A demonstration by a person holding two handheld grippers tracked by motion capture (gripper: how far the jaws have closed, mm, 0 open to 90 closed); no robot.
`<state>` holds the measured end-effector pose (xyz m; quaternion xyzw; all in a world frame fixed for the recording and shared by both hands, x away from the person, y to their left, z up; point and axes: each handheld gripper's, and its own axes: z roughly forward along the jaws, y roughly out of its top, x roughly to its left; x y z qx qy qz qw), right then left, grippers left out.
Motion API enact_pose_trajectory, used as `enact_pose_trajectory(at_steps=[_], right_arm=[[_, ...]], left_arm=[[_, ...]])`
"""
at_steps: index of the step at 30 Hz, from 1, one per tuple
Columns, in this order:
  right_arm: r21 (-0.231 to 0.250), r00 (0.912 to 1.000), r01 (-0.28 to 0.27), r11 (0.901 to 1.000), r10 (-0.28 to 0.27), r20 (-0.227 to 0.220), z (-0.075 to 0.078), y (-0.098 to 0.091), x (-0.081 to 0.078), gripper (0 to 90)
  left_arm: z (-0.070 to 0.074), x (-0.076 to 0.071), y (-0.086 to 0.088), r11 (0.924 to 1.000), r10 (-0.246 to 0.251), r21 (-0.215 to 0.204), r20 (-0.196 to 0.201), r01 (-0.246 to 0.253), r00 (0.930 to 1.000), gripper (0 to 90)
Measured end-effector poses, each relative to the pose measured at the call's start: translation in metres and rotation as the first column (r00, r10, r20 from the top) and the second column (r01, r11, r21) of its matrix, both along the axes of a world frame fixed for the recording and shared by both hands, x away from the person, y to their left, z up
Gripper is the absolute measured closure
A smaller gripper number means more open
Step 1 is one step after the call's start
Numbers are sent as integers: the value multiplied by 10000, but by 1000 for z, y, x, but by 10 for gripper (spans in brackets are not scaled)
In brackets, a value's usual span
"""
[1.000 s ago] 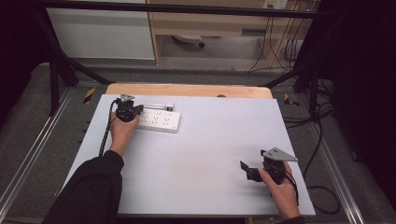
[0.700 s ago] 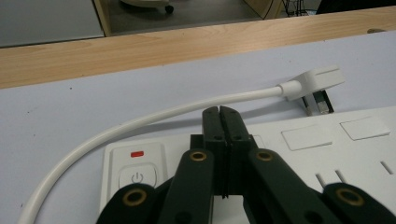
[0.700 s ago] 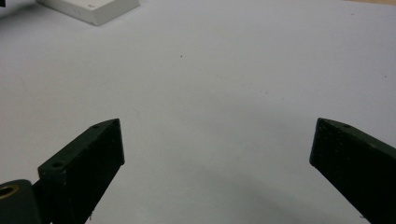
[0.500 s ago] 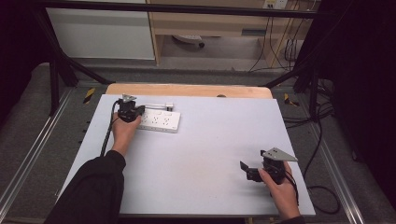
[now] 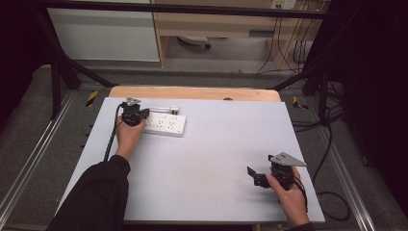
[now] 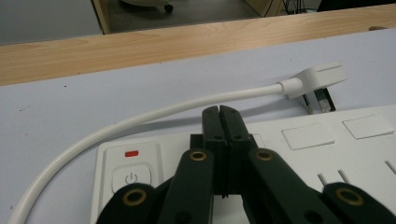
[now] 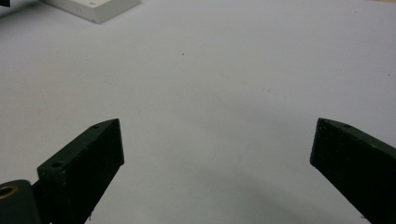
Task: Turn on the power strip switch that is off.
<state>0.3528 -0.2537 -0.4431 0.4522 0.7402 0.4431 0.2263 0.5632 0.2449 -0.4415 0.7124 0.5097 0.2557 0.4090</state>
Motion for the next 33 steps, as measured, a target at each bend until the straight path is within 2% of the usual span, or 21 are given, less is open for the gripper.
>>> enact_pose_trajectory(at_steps=[33], right_arm=[[15, 10000, -44, 10000, 44, -11, 0, 0, -1, 32]], left_arm=[[-1, 1, -1, 10000, -10, 67, 99, 9, 10000, 899]])
